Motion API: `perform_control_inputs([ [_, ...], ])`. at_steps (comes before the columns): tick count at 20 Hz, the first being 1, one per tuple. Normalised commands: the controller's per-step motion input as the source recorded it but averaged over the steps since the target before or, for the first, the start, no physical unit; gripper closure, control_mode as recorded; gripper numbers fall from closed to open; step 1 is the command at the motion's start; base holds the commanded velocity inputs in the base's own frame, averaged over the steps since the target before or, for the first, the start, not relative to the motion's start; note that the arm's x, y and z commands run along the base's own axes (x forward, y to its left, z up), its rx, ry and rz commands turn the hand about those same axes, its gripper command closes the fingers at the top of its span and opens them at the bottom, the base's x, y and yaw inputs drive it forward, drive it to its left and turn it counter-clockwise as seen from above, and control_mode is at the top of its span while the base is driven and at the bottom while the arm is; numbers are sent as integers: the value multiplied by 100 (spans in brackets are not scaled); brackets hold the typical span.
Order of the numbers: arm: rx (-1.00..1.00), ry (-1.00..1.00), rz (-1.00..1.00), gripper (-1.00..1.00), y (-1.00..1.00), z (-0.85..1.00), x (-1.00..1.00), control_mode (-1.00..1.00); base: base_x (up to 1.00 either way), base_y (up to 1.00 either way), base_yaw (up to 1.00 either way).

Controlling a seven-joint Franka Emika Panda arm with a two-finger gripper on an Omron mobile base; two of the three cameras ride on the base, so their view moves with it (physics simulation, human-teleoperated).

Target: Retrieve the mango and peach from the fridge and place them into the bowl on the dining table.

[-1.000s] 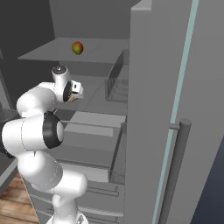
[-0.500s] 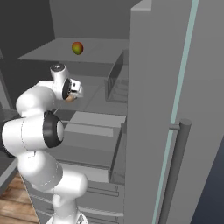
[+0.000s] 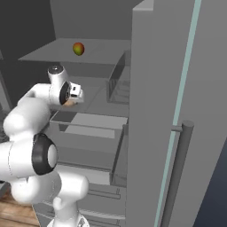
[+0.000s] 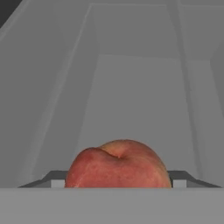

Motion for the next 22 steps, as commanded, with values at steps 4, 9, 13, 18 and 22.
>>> perform_control_inputs([
  [4,1,-15,0,100,-59,34,-100,-100,0,0,0],
  [9,0,-21,1,100,-45,81,-100,-100,0,0,0],
  [13,0,-17,2,100,-27,100,-100,-100,0,0,0],
  [18,0,-8,1,100,-16,93,-100,-100,0,0,0],
  [22,0,3,0,100,-20,69,-100,-100,0,0,0],
])
